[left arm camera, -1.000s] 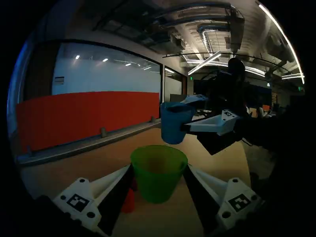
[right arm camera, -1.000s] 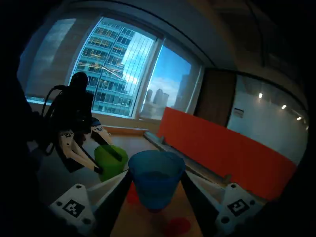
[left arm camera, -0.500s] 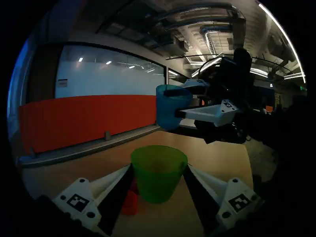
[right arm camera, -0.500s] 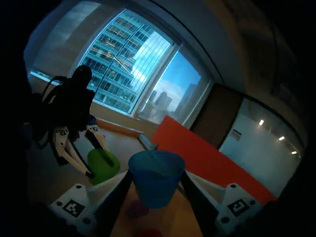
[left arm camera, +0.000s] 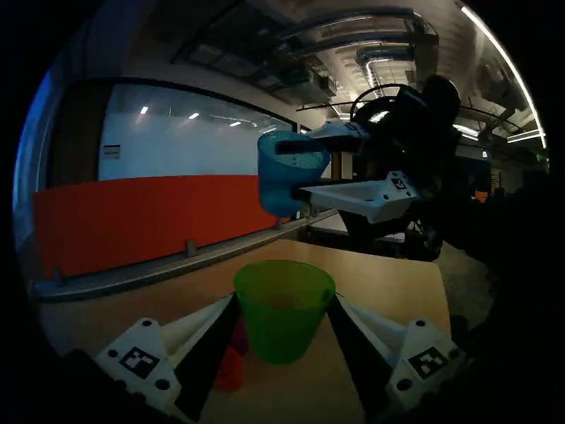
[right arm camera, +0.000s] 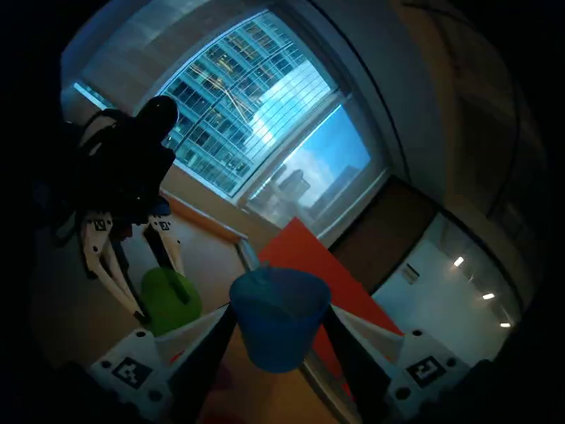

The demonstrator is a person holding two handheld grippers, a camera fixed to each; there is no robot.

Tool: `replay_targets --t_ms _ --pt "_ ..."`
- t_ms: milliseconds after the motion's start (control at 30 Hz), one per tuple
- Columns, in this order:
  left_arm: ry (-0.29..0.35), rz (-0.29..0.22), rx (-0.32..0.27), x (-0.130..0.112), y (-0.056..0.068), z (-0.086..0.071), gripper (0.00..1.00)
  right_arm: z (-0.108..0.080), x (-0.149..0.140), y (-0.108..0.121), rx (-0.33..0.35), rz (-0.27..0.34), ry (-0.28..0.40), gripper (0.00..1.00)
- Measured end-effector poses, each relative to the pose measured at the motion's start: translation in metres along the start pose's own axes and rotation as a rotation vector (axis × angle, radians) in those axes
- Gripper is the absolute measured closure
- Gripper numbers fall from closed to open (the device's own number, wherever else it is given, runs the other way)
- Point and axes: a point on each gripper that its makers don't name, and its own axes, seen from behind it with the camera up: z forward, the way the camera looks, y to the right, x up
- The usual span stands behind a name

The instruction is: Pour water

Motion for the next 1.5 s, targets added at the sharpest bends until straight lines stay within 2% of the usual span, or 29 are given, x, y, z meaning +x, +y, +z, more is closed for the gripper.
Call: replay_targets --t_ms 600,1500 --pt "0.019 -0.017 -0.001 0.006 0.001 -0.002 0.14 0.022 0.019 0.013 -0.025 -0.25 -0.005 0.11" --pt "0.028 -0.02 -0.003 0.009 0.002 -0.004 0.15 0.031 0.028 0.031 -0.057 -0.436 -0.009 0.12"
